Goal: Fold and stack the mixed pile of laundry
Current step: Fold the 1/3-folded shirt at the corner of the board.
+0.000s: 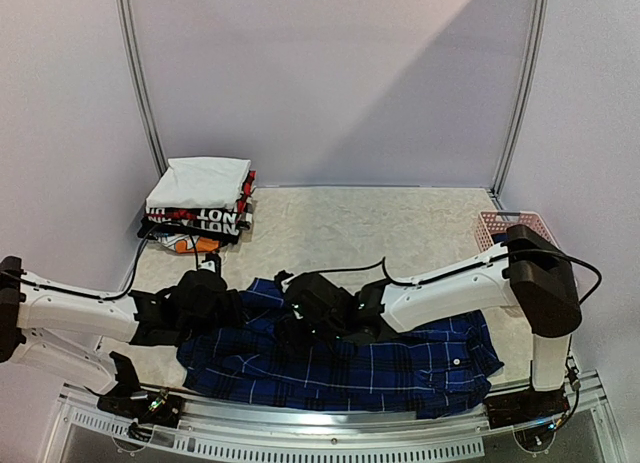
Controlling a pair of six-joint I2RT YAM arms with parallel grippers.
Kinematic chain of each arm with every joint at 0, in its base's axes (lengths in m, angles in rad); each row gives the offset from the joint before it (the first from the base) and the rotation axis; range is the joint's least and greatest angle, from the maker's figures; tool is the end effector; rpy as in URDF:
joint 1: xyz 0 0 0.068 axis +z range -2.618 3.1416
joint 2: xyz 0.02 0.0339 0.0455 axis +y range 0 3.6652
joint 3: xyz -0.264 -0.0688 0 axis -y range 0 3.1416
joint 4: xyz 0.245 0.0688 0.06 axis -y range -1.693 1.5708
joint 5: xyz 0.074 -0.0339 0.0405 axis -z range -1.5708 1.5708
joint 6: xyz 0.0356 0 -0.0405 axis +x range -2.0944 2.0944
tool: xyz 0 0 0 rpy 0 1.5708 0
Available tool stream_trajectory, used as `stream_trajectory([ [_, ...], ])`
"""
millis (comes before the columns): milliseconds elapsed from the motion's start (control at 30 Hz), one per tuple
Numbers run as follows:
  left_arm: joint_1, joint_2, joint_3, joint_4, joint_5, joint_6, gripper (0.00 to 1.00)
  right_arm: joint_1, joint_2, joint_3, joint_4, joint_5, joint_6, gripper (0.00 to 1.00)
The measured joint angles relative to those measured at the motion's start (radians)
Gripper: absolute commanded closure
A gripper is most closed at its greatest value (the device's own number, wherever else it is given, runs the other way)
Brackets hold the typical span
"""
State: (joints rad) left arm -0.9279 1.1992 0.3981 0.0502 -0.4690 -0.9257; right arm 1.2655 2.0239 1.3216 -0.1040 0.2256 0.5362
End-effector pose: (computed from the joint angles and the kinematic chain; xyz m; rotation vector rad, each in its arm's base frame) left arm 0.1418 -0.1625 0.1531 -0.2315 2.2536 -0.4599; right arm 0.1388 0.4140 0.1599 -0.7641 2.3123 0.5955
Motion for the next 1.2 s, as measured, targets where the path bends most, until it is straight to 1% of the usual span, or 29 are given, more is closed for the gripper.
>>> stream_trajectory([
  [333, 0.002, 0.010, -0.021, 0.029, 0.014, -0.007, 1.00, -0.041, -0.014, -0.086, 0.034, -0.121, 0.180, 0.29],
  [533, 0.003, 0.016, -0.021, 0.038, 0.016, -0.010, 1.00, -0.070, -0.101, -0.181, 0.124, -0.235, 0.299, 0.25],
  [700, 0.004, 0.030, -0.021, 0.042, 0.016, -0.010, 1.00, -0.089, -0.108, -0.198, 0.177, -0.310, 0.369, 0.23],
  [1200, 0.004, 0.037, -0.022, 0.043, 0.017, -0.011, 1.00, -0.097, -0.073, -0.207, 0.240, -0.360, 0.467, 0.22],
])
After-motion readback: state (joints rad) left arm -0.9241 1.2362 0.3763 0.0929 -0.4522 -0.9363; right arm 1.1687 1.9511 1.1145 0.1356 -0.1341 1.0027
